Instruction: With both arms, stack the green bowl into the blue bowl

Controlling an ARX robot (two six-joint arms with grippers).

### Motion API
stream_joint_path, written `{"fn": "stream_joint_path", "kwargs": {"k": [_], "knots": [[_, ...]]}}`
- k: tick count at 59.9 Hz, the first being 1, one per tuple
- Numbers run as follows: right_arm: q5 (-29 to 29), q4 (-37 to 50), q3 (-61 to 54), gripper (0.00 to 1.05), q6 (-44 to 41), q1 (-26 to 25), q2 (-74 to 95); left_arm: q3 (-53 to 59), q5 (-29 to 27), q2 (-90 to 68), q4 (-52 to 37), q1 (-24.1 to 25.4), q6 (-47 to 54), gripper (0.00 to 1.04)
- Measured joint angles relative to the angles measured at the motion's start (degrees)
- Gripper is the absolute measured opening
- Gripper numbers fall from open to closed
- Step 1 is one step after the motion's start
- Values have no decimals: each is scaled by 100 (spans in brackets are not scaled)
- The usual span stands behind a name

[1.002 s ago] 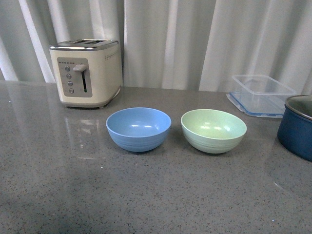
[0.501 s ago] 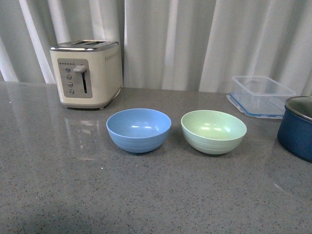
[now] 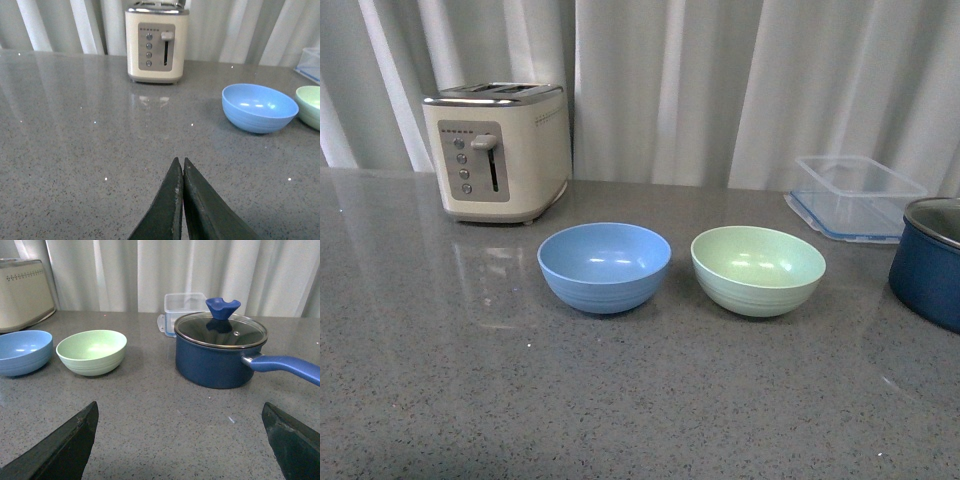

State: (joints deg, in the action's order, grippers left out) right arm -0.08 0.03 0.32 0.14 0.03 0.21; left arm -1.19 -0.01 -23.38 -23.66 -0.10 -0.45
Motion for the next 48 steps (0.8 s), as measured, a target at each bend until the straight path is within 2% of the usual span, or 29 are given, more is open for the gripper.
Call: {"fn": "stream_joint_path", "kwargs": {"k": [42, 48], "knots": [[0, 0, 0, 95, 0, 0, 0, 0, 0, 1355, 1364, 0, 0, 4], [0, 0, 0, 95, 0, 0, 0, -2, 0, 2057, 2269, 0, 0, 4]]}}
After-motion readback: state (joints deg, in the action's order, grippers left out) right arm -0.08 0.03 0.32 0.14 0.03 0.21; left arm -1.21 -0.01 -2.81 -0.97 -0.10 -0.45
